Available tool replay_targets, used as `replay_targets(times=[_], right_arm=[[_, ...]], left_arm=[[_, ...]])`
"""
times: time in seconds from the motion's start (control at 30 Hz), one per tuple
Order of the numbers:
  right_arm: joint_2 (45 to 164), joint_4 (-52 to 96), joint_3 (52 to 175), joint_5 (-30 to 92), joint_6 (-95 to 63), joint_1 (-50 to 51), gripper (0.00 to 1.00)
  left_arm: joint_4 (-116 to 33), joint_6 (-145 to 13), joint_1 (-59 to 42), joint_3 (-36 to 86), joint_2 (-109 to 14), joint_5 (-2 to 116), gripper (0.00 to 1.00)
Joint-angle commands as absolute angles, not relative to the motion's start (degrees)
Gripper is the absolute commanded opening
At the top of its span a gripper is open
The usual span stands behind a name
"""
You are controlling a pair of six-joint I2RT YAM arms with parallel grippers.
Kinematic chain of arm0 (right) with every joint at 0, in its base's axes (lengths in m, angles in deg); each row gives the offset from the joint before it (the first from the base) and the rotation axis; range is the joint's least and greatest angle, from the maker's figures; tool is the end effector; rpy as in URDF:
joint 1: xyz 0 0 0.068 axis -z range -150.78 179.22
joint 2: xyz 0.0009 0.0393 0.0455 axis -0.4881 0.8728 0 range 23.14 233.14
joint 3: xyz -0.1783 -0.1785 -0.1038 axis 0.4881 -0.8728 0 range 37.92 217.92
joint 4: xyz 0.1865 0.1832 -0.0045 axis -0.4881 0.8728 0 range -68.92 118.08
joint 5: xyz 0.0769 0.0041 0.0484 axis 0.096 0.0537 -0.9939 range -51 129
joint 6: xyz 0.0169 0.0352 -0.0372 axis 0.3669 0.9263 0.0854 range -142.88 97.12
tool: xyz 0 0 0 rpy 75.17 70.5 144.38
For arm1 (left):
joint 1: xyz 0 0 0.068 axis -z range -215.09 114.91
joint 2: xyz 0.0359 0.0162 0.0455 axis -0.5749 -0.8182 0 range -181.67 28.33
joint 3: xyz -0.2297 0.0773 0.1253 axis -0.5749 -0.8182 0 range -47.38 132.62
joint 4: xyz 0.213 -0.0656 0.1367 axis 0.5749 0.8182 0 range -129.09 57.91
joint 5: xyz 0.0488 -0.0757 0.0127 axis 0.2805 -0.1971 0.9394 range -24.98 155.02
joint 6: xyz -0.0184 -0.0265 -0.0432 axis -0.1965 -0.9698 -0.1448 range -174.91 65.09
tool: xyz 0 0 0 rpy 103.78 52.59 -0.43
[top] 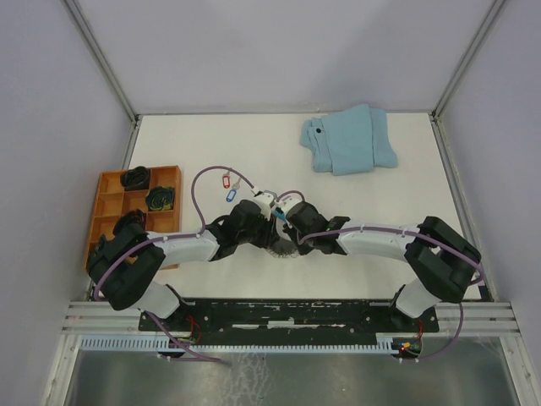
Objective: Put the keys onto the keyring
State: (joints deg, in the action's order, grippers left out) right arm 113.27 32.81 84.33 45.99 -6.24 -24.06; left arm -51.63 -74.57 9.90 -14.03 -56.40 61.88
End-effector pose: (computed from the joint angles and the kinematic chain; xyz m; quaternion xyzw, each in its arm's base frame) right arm 0.1835 0.2388 0.1615 -0.2823 0.9105 0.1222 0.2763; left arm 0.1973 -0.2001 0.1537 0.2092 0.8771 -0.2516 0.3515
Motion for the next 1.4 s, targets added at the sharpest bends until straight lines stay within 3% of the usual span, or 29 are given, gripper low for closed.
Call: replay_targets(times=[0.0, 0.37, 0.8, 1.07, 1.37], right_arm=[[113.96, 32.80, 86.99, 48.80, -7.13, -24.51, 0.22], [109.53, 35.21, 87.98, 48.70, -9.03, -24.52, 0.01], [102.58, 33.29, 87.58, 41.01, -9.73, -20.14, 0.01], [104.49, 42.21, 89.21, 39.88, -12.91, -20.09, 0.25], [108.07, 43.94, 87.39, 42.15, -7.42, -19.69, 0.33]], left_arm=[[-54.12, -74.95, 9.64, -13.10, -56.90, 61.42, 0.40], [-55.32, -74.39, 9.50, -14.47, -54.00, 62.44, 0.39], [-58.82, -75.04, 7.22, -17.64, -48.42, 59.94, 0.39], [-58.34, -74.66, 6.83, -17.65, -49.36, 58.45, 0.38], [-58.74, -74.40, 6.82, -17.04, -51.77, 54.40, 0.38]])
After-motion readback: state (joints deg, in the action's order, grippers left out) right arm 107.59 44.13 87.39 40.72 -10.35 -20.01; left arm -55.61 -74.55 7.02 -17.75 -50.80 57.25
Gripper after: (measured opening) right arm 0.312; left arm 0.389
